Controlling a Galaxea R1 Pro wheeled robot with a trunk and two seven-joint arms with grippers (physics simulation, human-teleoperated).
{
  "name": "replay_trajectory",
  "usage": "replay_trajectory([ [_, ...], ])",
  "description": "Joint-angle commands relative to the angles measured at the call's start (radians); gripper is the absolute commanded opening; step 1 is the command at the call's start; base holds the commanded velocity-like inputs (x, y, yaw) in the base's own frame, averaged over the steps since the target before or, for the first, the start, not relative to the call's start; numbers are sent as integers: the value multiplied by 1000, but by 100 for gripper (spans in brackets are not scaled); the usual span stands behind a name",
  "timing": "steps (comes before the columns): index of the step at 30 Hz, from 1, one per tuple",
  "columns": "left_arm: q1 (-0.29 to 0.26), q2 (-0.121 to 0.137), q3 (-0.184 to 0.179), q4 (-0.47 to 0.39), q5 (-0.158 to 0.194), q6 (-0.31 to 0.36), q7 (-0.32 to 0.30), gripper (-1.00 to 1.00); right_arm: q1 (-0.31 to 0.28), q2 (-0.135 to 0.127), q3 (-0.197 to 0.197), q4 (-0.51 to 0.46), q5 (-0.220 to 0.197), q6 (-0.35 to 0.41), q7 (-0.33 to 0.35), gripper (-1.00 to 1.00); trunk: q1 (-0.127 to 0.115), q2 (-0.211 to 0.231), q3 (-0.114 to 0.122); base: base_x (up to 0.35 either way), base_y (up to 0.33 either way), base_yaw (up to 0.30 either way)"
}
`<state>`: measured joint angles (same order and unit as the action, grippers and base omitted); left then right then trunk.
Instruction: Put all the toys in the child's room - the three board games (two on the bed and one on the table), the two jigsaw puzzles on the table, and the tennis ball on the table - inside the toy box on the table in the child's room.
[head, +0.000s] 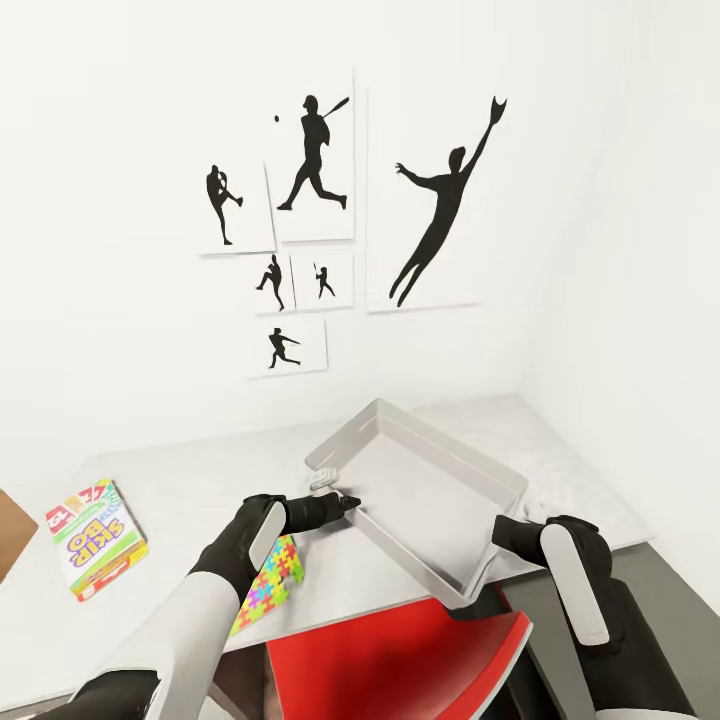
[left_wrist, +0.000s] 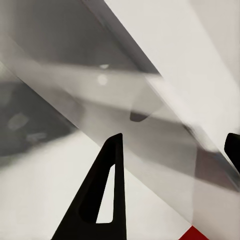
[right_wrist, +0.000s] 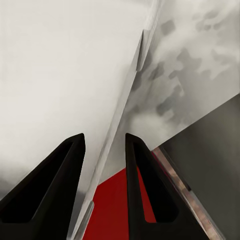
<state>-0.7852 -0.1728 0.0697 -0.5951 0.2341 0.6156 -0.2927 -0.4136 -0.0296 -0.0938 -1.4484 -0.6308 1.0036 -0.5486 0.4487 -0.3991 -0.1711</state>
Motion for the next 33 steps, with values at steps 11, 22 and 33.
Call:
replay_trajectory([
  [11, 0, -2, 1, 10, 11, 10, 0, 100, -1, 0, 35, 3, -43, -7, -8, 100, 1, -1, -2, 0, 0, 0],
  [22, 0, -2, 1, 7, 11, 11, 0, 100, -1, 0, 35, 3, -43, -7, -8, 100, 1, -1, -2, 0, 0, 0],
  [33, 0, -2, 1, 5, 11, 14, -1, 100, -1, -1, 35, 2, -42, -7, -8, 100, 1, -1, -2, 0, 0, 0],
])
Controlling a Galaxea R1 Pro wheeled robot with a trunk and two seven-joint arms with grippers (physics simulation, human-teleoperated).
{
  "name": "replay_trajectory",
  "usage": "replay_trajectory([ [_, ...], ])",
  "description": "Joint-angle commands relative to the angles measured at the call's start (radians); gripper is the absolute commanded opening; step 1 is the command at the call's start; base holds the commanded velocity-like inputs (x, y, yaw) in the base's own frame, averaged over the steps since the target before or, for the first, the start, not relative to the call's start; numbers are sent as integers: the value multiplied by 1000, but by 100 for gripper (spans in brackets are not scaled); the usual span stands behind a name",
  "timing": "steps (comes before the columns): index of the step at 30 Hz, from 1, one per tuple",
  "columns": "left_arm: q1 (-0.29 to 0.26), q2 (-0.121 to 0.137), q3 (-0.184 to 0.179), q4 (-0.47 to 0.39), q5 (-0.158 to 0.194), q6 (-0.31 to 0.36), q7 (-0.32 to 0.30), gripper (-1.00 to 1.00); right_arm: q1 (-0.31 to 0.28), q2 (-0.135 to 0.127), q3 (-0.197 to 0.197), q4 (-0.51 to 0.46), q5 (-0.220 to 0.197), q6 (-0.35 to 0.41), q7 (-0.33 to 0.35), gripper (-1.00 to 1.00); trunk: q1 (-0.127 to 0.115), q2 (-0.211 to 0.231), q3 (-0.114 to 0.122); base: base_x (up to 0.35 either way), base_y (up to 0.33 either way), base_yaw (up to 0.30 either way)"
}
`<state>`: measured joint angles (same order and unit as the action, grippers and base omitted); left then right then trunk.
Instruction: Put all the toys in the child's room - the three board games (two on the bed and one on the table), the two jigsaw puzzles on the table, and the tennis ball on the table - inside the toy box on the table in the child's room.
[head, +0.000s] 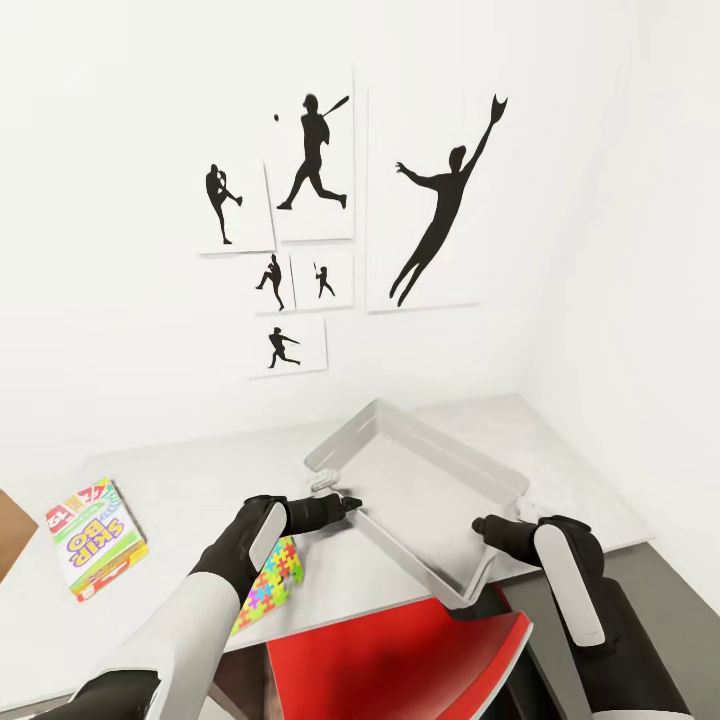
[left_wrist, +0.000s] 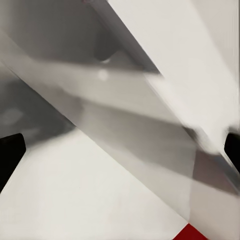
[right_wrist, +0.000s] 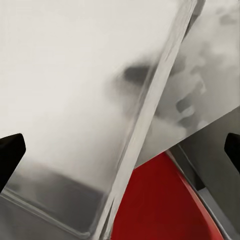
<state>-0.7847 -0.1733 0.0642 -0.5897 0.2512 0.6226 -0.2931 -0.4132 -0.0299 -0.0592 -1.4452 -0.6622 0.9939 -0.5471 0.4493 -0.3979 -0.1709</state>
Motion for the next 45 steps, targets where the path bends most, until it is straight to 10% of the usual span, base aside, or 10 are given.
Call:
replay_trajectory([
  [1, -1, -1, 6, -1, -6, 7, -1, 100, -1, 0, 0, -1, -10, 3, -10, 100, 1, -2, -1, 0, 0, 0],
  [45, 0, -1, 9, -29, -6, 57, -1, 100, -1, -1, -1, -3, -10, 2, -8, 100, 1, -2, 66, 0, 0, 0],
])
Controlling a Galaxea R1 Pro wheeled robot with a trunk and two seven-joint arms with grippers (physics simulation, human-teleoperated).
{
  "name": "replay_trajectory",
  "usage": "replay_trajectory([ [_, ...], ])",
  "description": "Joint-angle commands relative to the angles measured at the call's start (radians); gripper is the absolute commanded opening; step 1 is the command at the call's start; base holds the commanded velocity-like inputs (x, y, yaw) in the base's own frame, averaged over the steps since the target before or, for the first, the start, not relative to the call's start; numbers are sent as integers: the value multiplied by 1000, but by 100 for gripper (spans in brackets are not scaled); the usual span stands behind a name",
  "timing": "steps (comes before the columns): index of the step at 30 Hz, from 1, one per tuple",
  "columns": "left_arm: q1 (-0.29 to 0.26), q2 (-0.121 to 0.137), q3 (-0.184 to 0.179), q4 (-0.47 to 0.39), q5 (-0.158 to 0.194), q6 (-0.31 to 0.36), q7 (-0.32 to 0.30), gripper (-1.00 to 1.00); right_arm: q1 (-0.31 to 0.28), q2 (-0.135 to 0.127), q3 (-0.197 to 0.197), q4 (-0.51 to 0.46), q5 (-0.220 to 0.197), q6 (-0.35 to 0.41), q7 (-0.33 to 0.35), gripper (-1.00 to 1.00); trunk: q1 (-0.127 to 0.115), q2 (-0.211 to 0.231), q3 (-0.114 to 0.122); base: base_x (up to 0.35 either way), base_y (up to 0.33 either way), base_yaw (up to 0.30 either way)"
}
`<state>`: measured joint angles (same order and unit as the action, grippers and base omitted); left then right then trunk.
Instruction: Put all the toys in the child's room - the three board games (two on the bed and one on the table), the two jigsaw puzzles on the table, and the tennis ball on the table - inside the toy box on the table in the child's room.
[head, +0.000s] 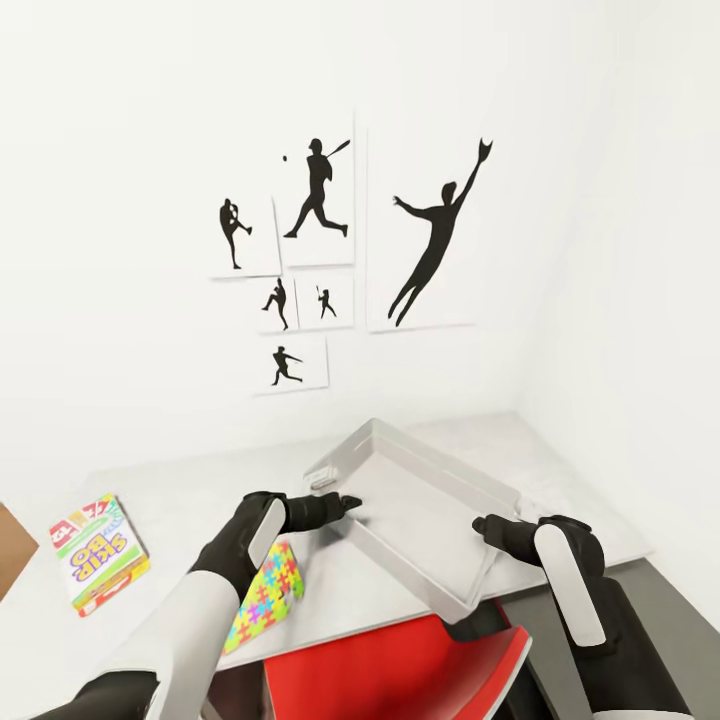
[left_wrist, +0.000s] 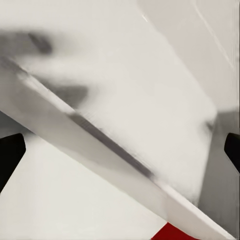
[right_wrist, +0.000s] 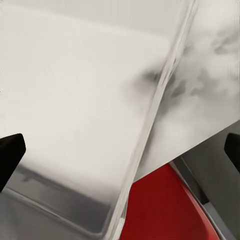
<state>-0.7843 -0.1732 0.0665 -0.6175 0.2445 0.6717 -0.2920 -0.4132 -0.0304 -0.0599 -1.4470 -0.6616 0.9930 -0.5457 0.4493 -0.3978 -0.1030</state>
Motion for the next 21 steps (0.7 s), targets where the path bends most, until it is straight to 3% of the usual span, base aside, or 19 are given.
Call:
replay_trajectory([
  [1, -1, -1, 7, -13, 1, 17, -3, 100, -1, 0, 0, -1, -11, 3, -10, 100, 1, -2, -1, 0, 0, 0],
  [11, 12, -1, 4, -234, 0, 172, -3, 100, -1, 0, 0, -1, -11, 4, -10, 100, 1, -2, 15, 0, 0, 0],
  [21, 21, -1, 5, -325, 0, 249, -3, 100, -1, -1, -1, -2, -11, 5, -10, 100, 1, -2, 31, 0, 0, 0],
])
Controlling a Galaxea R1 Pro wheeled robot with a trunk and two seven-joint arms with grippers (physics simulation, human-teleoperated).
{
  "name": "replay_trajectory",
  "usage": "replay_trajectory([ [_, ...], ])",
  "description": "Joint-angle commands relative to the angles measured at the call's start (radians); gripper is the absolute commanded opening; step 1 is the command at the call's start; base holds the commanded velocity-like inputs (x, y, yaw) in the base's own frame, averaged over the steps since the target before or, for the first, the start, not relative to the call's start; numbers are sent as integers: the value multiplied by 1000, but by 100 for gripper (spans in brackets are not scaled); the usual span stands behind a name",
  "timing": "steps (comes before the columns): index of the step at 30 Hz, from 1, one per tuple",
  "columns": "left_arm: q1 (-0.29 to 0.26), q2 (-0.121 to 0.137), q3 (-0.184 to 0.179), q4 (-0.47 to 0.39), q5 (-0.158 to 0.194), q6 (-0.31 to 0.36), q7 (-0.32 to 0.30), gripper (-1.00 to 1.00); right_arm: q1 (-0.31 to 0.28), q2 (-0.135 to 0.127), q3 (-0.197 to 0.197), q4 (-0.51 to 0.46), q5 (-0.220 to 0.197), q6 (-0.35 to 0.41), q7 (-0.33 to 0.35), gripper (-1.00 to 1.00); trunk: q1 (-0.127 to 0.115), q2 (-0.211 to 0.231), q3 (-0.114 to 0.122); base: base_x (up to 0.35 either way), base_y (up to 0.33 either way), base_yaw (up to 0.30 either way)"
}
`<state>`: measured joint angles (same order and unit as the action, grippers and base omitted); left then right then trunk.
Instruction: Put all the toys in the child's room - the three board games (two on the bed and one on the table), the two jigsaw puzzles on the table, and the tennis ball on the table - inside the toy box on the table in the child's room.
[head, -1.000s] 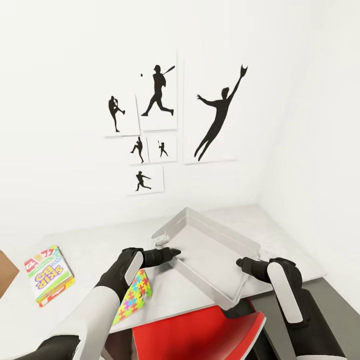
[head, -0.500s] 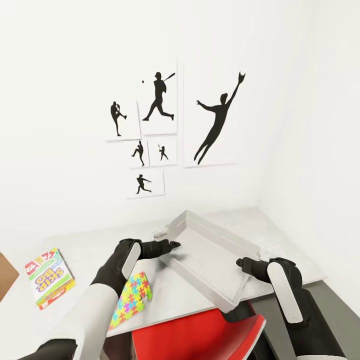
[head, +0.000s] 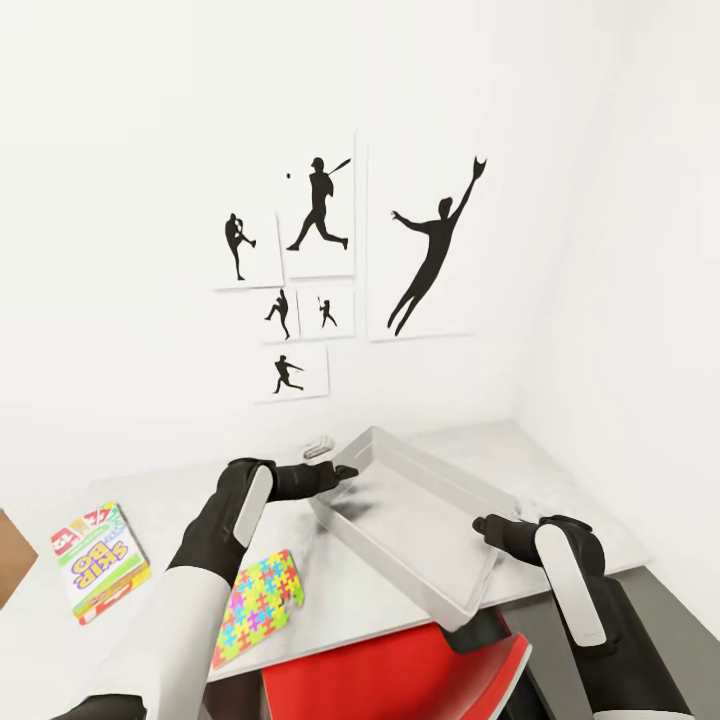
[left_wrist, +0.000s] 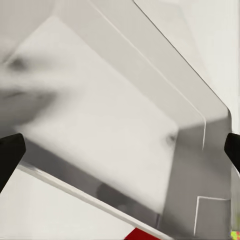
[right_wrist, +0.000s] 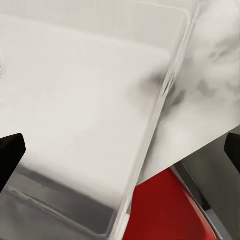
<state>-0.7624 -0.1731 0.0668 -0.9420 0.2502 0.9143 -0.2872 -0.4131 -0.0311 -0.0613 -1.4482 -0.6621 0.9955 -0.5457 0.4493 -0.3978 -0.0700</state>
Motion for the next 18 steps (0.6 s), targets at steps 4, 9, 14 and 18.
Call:
replay_trajectory([
  [4, 0, -1, 5, -13, -6, 27, -13, 100, -1, -1, -1, -4, -11, 5, -10, 100, 1, -2, 4, 0, 0, 0],
  [9, 0, 16, 4, -37, -5, 45, -63, 100, -1, -1, -4, -5, -11, 6, -1, 100, 1, -2, 12, 0, 0, -15],
  [14, 1, 62, 5, -61, -6, 64, -188, 100, -1, -7, -9, -6, -11, 6, 53, 100, 1, -2, 20, 0, 0, -49],
  [18, 1, 85, 4, -65, -7, 68, -256, 100, -1, -11, -11, -6, -10, 6, 95, 100, 1, -2, 26, 0, 0, -61],
])
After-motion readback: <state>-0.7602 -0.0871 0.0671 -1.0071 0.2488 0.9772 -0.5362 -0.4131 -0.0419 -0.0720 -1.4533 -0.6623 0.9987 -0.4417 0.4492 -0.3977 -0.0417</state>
